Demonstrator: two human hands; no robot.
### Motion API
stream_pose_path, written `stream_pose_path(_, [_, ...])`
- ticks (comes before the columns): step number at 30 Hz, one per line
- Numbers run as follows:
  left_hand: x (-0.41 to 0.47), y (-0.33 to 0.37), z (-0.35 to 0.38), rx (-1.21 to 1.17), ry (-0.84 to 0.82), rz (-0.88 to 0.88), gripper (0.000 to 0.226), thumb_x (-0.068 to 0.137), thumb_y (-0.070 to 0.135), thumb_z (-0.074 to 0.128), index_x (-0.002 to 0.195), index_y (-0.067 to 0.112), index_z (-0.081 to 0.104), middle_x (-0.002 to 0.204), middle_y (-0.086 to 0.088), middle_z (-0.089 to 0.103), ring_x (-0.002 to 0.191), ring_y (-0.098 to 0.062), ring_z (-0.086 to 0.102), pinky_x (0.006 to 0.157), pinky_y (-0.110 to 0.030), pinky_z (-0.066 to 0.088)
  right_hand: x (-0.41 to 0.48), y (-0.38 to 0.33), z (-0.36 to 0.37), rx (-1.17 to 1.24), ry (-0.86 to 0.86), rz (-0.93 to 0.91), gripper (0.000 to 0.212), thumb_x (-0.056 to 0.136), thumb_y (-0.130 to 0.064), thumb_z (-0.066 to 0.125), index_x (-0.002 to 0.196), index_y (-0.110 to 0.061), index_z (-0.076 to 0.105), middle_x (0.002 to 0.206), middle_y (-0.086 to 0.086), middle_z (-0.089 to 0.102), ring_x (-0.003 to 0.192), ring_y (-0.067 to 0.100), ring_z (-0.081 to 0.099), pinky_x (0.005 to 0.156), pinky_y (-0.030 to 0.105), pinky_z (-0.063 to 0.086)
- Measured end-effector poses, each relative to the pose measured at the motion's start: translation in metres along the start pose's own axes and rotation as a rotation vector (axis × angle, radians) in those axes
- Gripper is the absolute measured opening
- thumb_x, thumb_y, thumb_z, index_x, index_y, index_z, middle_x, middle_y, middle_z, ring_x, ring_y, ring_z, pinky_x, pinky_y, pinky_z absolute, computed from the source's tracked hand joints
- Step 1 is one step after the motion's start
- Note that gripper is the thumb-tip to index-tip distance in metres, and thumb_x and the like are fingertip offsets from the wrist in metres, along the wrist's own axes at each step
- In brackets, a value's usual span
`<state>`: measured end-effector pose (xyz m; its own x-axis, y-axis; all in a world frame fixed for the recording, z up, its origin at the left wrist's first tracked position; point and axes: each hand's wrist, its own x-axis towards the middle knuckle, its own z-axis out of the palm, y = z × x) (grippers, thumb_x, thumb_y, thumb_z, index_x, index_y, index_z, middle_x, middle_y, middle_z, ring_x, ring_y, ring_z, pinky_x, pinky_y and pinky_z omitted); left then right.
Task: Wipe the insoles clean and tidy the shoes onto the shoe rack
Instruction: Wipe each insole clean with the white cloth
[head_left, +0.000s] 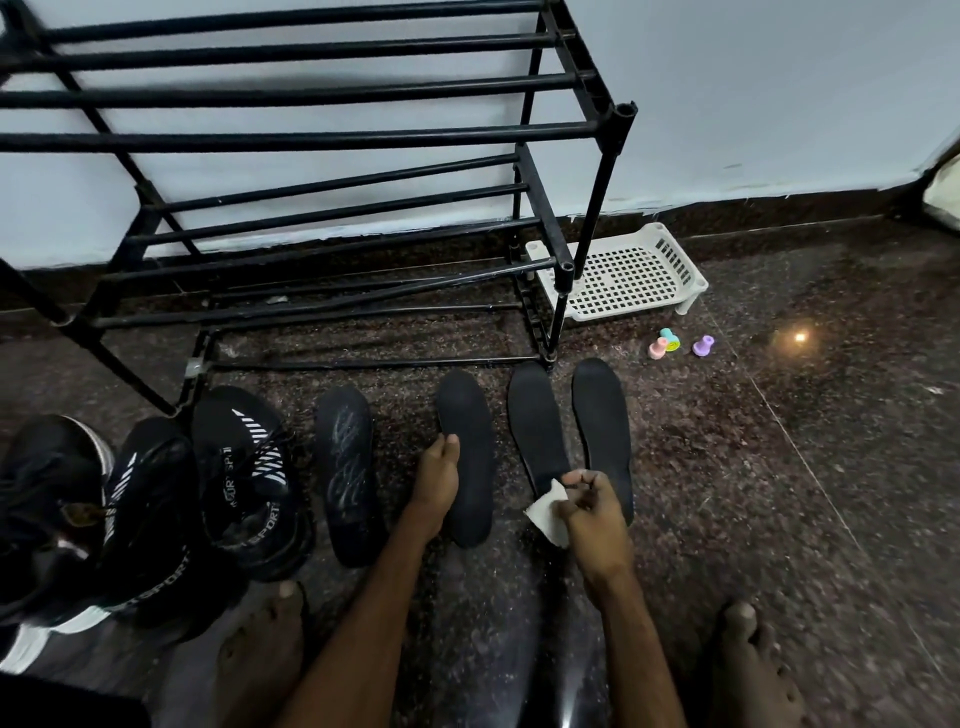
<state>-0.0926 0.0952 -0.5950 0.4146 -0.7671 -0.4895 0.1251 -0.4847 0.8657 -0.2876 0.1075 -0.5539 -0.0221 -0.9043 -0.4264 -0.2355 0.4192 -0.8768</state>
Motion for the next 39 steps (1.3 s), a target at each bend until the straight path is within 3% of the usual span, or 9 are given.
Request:
stream_pose_path(2, [0.005, -0.002, -0.009, 0.143, 0.019, 0.07, 0.043, 0.103, 0.04, 0.038, 0.11, 0.006, 0.063, 0.089, -0.005, 0.058, 0.08, -0.019, 0.056, 0.08, -0.034, 0.042, -0.003, 0.0, 0.004, 0.036, -0.004, 0.03, 0.034, 0.084, 0.005, 0.056, 0.097, -0.026, 0.058, 0.099, 0.005, 0.068, 0.089, 0.019, 0.063, 0.082, 0.037, 0.05])
stream_pose_path(3, [0.009, -0.002, -0.015, 0.24, 0.061, 0.079, 0.047, 0.103, 0.04, 0.04, 0.102, -0.001, 0.064, 0.09, -0.017, 0.06, 0.079, -0.028, 0.058, 0.079, -0.041, 0.045, -0.005, 0.0, 0.005, 0.047, -0.004, 0.043, 0.034, 0.084, 0.006, 0.055, 0.097, -0.025, 0.058, 0.1, 0.005, 0.067, 0.089, 0.017, 0.062, 0.082, 0.035, 0.049])
stream_pose_path(6, [0.013, 0.001, -0.047, 0.431, 0.317, 0.102, 0.042, 0.102, 0.027, 0.049, 0.125, -0.007, 0.06, 0.131, -0.025, 0.057, 0.11, -0.042, 0.059, 0.096, -0.044, 0.047, -0.009, 0.001, 0.004, -0.006, 0.021, 0.092, 0.029, 0.086, 0.003, 0.056, 0.098, -0.024, 0.057, 0.101, 0.003, 0.066, 0.093, 0.02, 0.061, 0.089, 0.038, 0.049])
stream_pose_path(10, [0.006, 0.01, -0.1, 0.461, 0.556, 0.064, 0.031, 0.098, 0.019, 0.052, 0.123, 0.005, 0.065, 0.124, -0.024, 0.06, 0.112, -0.04, 0.057, 0.096, -0.042, 0.045, -0.012, -0.001, 0.003, -0.122, 0.043, 0.167, 0.024, 0.085, -0.009, 0.061, 0.107, -0.019, 0.058, 0.101, 0.005, 0.065, 0.096, 0.026, 0.06, 0.092, 0.044, 0.051])
stream_pose_path(19, [0.0, 0.009, -0.11, 0.68, 0.551, -0.191, 0.037, 0.091, 0.011, 0.053, 0.126, -0.001, 0.054, 0.134, -0.025, 0.045, 0.123, -0.043, 0.047, 0.099, -0.048, 0.043, -0.017, -0.008, -0.002, -0.12, -0.071, 0.119, 0.025, 0.086, 0.0, 0.058, 0.105, -0.015, 0.064, 0.099, 0.005, 0.068, 0.094, 0.023, 0.063, 0.087, 0.041, 0.052])
stream_pose_path(24, [-0.002, 0.015, -0.11, 0.751, 0.641, -0.124, 0.035, 0.086, 0.013, 0.061, 0.118, 0.002, 0.053, 0.125, -0.02, 0.045, 0.118, -0.038, 0.047, 0.088, -0.049, 0.05, -0.026, -0.002, 0.007, -0.087, -0.113, 0.113, 0.021, 0.088, 0.007, 0.057, 0.1, -0.009, 0.064, 0.094, 0.009, 0.068, 0.086, 0.021, 0.062, 0.073, 0.031, 0.05])
stream_pose_path(27, [0.001, 0.017, -0.112, 0.888, 0.606, -0.054, 0.042, 0.083, 0.017, 0.067, 0.119, 0.004, 0.05, 0.125, -0.017, 0.044, 0.116, -0.035, 0.047, 0.085, -0.046, 0.052, -0.025, 0.006, 0.013, -0.114, -0.141, 0.107, 0.024, 0.085, 0.005, 0.059, 0.095, -0.015, 0.066, 0.093, 0.006, 0.071, 0.09, 0.023, 0.064, 0.084, 0.039, 0.052])
stream_pose_path(32, [0.002, 0.013, -0.115, 1.004, 0.515, -0.121, 0.076, 0.082, 0.044, 0.072, 0.136, 0.004, 0.035, 0.132, -0.013, 0.043, 0.123, -0.028, 0.046, 0.092, -0.04, 0.05, -0.018, 0.013, 0.019, -0.249, -0.171, 0.062, 0.016, 0.073, -0.013, 0.064, 0.086, -0.022, 0.066, 0.088, -0.002, 0.072, 0.09, 0.021, 0.066, 0.088, 0.042, 0.052])
stream_pose_path(39, [0.0, 0.002, -0.116, 1.028, 0.518, -0.185, 0.119, 0.067, 0.058, 0.081, 0.151, 0.008, 0.013, 0.137, -0.012, 0.036, 0.126, -0.026, 0.044, 0.096, -0.037, 0.048, -0.011, 0.01, 0.026, -0.27, -0.209, 0.091, 0.02, 0.077, -0.001, 0.066, 0.085, -0.02, 0.065, 0.098, 0.005, 0.071, 0.1, 0.021, 0.064, 0.104, 0.038, 0.044])
